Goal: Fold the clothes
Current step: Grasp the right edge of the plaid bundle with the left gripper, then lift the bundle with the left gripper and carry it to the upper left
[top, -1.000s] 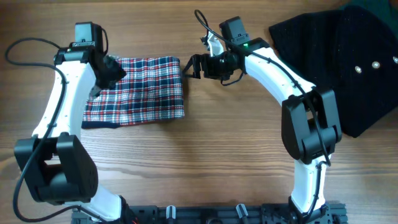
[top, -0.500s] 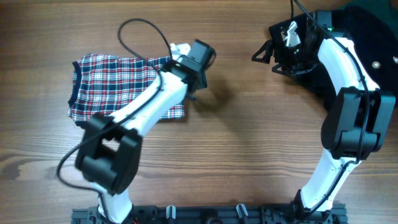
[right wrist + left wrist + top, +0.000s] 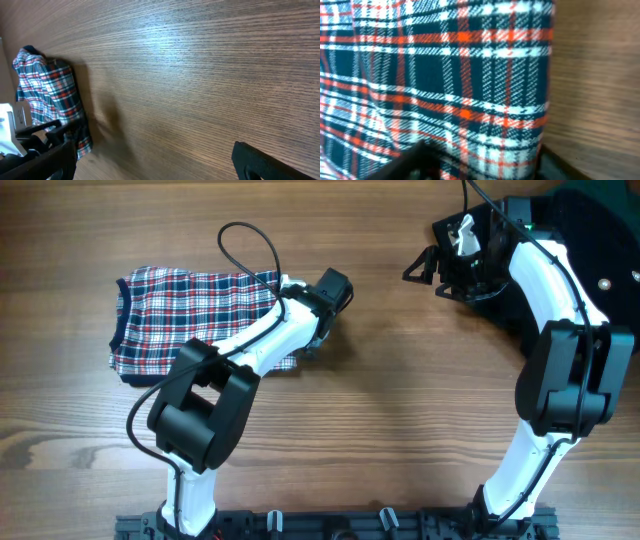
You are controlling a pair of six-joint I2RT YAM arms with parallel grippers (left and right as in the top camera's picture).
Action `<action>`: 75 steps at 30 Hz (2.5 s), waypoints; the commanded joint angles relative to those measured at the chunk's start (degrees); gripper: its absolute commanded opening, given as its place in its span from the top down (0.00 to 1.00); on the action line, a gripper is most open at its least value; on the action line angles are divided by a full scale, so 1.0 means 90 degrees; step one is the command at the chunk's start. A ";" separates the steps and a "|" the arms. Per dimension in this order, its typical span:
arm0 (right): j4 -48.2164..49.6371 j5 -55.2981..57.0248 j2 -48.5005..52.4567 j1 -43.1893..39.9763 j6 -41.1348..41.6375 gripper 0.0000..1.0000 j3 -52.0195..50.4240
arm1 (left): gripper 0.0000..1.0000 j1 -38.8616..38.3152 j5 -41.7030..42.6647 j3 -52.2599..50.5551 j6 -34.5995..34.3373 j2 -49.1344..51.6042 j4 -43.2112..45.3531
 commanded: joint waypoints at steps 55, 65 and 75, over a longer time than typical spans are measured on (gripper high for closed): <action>0.0257 0.0017 -0.0199 0.0493 0.0228 0.00 0.0109 | 0.96 0.4267 -0.0330 0.4614 0.0845 -0.0279 0.0576; 0.0260 0.0017 -0.0199 0.0493 0.0219 0.00 0.0109 | 0.96 0.4267 -0.0325 0.5331 0.0843 -0.0291 0.2477; 0.0270 0.0049 -0.0199 0.0498 0.0226 0.00 0.0109 | 0.96 0.4408 0.0194 0.5362 0.0840 -0.0124 0.4056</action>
